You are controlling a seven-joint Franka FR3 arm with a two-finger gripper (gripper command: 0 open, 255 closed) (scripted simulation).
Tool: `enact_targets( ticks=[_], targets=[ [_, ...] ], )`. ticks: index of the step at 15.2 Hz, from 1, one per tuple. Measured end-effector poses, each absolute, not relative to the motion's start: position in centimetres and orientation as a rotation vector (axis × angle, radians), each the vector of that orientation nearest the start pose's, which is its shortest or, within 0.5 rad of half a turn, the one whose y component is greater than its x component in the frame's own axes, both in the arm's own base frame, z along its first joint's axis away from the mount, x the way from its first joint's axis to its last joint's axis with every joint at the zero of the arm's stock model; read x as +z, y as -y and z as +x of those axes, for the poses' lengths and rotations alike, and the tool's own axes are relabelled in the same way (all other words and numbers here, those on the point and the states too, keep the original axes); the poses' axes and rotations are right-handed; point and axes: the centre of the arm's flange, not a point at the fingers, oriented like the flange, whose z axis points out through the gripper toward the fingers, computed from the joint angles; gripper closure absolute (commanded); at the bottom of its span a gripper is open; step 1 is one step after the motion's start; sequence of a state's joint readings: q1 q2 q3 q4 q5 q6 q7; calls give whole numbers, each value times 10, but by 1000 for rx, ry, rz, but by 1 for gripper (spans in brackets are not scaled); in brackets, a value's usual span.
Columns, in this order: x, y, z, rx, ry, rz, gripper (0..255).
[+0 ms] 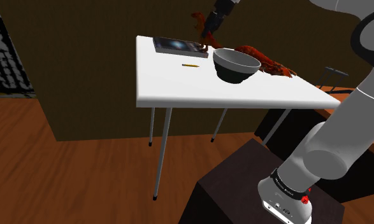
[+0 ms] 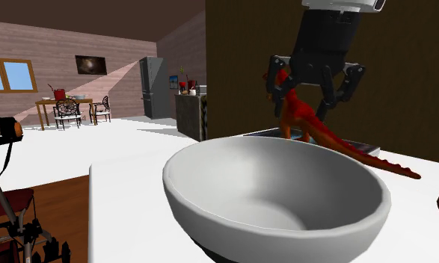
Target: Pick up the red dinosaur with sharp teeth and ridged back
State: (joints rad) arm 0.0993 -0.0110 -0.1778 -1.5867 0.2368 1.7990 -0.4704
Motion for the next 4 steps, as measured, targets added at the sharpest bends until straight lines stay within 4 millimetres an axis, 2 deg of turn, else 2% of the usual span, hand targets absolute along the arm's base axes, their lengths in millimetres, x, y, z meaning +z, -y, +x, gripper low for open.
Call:
enact_targets(
  ticks=[4],
  targets=[
    [667, 26, 573, -413, 533, -2896, 255]
  ],
)
